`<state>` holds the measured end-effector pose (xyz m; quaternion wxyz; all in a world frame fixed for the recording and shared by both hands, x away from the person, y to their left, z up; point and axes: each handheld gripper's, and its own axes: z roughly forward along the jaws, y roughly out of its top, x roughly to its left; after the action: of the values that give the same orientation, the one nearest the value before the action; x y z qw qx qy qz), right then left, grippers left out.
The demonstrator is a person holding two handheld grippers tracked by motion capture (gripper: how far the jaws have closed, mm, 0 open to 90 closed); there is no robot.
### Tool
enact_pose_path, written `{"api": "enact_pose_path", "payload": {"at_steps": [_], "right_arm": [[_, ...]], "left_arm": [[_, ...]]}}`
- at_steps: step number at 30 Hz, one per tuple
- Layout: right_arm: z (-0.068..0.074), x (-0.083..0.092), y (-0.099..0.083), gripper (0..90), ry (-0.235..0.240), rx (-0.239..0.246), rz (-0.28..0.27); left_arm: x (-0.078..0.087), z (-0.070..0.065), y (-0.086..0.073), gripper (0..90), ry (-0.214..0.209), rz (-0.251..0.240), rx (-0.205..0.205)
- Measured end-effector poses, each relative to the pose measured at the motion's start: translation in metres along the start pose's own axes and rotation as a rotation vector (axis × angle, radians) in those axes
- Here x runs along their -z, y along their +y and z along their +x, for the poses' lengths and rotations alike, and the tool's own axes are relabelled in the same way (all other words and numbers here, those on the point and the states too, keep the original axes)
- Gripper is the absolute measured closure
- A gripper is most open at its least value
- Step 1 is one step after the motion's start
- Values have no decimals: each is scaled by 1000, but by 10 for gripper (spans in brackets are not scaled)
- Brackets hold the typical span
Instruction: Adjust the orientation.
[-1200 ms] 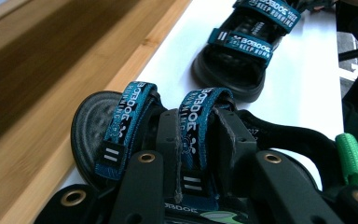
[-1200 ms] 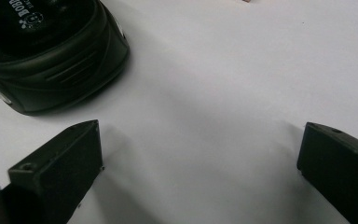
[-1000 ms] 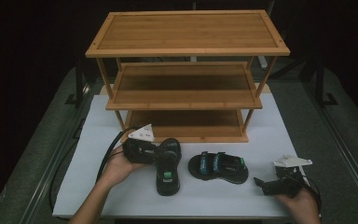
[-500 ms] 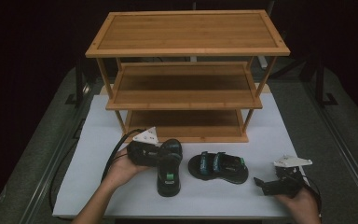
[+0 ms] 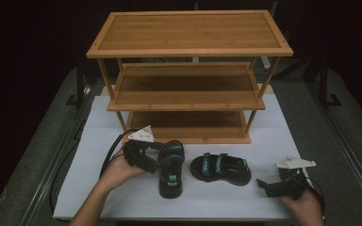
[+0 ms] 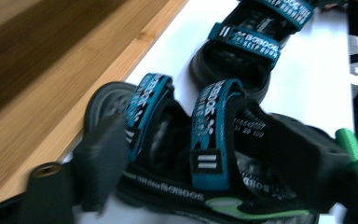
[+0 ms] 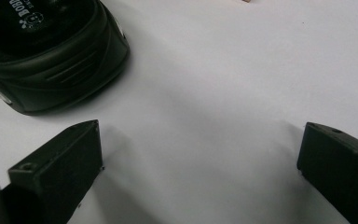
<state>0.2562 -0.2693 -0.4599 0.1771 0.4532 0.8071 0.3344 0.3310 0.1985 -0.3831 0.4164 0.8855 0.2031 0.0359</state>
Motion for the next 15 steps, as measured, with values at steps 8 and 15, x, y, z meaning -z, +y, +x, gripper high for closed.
{"api": "enact_pose_path", "payload": {"at_steps": [8, 15], "right_arm": [[0, 0, 0, 0, -1, 1, -3], [0, 0, 0, 0, -1, 0, 0]], "left_arm": [[6, 0, -7, 0, 53, 33, 24], [22, -3, -23, 0, 77, 50, 36]]}}
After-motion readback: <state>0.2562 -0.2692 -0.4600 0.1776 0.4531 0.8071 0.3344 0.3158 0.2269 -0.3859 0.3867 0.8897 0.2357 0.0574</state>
